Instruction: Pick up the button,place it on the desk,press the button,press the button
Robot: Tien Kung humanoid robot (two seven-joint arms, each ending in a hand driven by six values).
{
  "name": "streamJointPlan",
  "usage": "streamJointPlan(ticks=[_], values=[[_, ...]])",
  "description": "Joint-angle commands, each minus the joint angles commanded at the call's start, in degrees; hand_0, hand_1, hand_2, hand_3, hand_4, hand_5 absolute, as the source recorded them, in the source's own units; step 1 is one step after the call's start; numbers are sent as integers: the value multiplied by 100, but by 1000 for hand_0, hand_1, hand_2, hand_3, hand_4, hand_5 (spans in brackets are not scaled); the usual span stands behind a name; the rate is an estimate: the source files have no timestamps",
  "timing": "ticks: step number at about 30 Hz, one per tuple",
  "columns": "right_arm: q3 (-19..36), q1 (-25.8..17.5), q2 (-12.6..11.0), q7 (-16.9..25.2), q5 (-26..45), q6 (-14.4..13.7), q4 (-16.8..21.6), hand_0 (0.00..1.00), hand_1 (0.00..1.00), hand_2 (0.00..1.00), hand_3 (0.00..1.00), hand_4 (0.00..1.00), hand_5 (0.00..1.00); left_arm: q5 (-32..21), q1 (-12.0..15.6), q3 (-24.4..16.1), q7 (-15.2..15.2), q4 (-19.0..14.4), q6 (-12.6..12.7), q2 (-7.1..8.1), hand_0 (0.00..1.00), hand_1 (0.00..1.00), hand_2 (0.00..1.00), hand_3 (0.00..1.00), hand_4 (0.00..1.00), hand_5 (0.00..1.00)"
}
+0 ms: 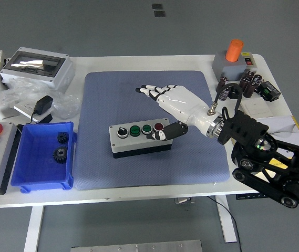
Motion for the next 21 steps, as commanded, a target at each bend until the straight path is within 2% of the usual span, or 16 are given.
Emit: streamJointPlan(ticks=[2,5,6,7,21], values=[[-67,17,11,-97,-58,232,-15,181,199,202,762,262,75,9,0,-10,1,0,-1,1,745,761,570,545,355,2],[-139,41,40,-202,-186,398,-87,181,199,202,762,262,75,18,-4,-19,-6,0,-8,2,745,761,570,545,355,2],[-157,46,52,-232,-231,432,-117,119,134,152,701,200,2,21,-5,-22,-9,0,-10,2,744,761,569,543,357,2],[-177,48,66,-264,-270,458,-155,119,134,152,701,200,2,24,-7,-25,-15,0,-13,2,744,761,569,543,357,2],[-427,62,210,-347,-361,357,-333,107,109,141,692,228,2,48,-2,-44,-27,0,-19,-2,744,761,569,544,369,2]])
